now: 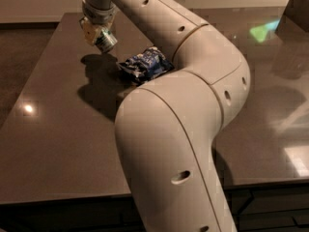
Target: Knock 7up can over
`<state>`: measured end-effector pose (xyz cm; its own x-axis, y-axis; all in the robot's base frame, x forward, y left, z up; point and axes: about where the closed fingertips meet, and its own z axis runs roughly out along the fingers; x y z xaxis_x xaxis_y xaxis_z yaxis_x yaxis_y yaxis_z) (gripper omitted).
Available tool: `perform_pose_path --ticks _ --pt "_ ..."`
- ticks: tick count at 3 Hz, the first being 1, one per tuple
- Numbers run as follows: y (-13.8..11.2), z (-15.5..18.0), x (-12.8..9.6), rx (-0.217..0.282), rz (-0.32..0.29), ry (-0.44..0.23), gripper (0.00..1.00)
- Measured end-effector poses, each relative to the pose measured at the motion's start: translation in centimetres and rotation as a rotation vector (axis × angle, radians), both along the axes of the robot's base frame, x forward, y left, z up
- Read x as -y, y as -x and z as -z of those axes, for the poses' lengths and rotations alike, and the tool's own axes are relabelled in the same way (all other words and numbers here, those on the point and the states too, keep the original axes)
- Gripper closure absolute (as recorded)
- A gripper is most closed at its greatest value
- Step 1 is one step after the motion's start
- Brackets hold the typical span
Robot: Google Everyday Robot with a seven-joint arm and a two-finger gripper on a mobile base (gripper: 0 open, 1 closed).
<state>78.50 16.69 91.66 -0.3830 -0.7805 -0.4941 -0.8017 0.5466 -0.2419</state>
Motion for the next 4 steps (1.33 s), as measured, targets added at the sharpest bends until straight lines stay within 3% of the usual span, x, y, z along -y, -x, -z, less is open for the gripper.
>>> perform_pose_path --ticks 2,3,4 --pt "2.5 2.5 -0.1 -0.104 -0.091 0.164 1.0" --pt "3.3 3.9 0.1 -0.157 -0.128 0.25 0.85" --pt "3.9 4.8 0.4 -0.199 -0.159 0.329 0.62"
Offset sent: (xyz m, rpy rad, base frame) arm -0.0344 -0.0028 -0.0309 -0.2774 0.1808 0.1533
